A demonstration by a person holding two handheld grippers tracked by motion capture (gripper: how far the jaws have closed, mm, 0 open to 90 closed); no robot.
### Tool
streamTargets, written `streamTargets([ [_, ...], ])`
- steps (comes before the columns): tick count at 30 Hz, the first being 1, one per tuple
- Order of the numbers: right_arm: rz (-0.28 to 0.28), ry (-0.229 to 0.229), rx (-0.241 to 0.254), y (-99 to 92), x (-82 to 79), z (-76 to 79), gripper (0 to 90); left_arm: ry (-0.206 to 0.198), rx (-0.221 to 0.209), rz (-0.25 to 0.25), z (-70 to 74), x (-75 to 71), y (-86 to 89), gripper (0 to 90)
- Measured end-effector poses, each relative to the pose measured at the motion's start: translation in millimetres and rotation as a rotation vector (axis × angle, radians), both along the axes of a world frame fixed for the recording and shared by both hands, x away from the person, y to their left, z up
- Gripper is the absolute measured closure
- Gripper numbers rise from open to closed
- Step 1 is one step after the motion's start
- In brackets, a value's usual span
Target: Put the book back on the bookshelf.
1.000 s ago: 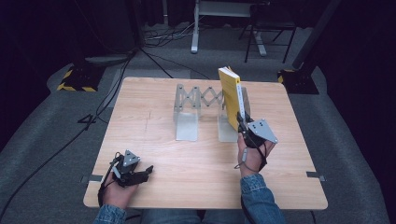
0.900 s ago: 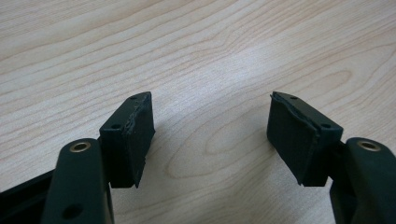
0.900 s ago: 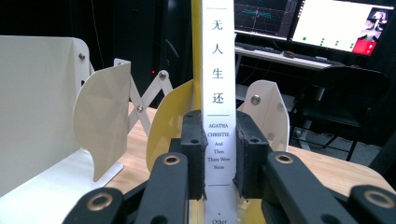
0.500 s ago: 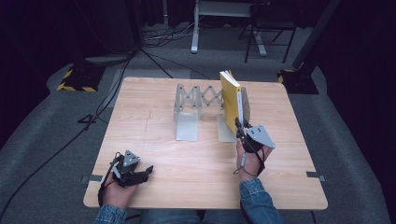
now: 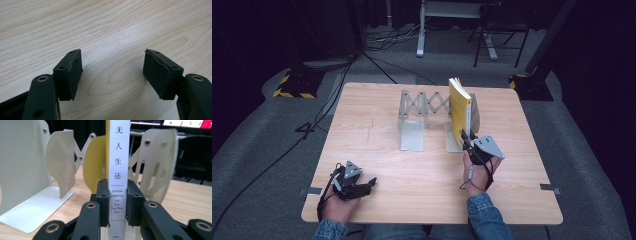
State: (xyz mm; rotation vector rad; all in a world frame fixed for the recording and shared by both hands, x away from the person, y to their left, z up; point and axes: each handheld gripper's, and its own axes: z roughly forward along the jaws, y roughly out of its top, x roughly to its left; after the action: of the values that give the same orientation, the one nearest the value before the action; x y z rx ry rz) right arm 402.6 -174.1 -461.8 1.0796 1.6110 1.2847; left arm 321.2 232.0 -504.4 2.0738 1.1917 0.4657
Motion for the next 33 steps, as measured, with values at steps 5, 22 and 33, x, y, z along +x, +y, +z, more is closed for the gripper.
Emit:
streamTargets([
  [5, 0.016, 0.035, -0.011, 5.3, -1.4, -8.5, 76.4, 0.001, 0.003, -0.003, 0.1, 0.0, 0.2, 32.3],
  [22, 0.004, 0.103, 0.013, 6.9, 6.9, -20.2, 76.7, 0.002, -0.003, -0.004, 0.0, 0.1, -0.1, 32.2],
  [33, 0.030, 0.112, -0.009, 19.7, 16.4, -17.1, 76.6, 0.002, -0.003, -0.008, 0.2, 0.0, 0.2, 32.2],
])
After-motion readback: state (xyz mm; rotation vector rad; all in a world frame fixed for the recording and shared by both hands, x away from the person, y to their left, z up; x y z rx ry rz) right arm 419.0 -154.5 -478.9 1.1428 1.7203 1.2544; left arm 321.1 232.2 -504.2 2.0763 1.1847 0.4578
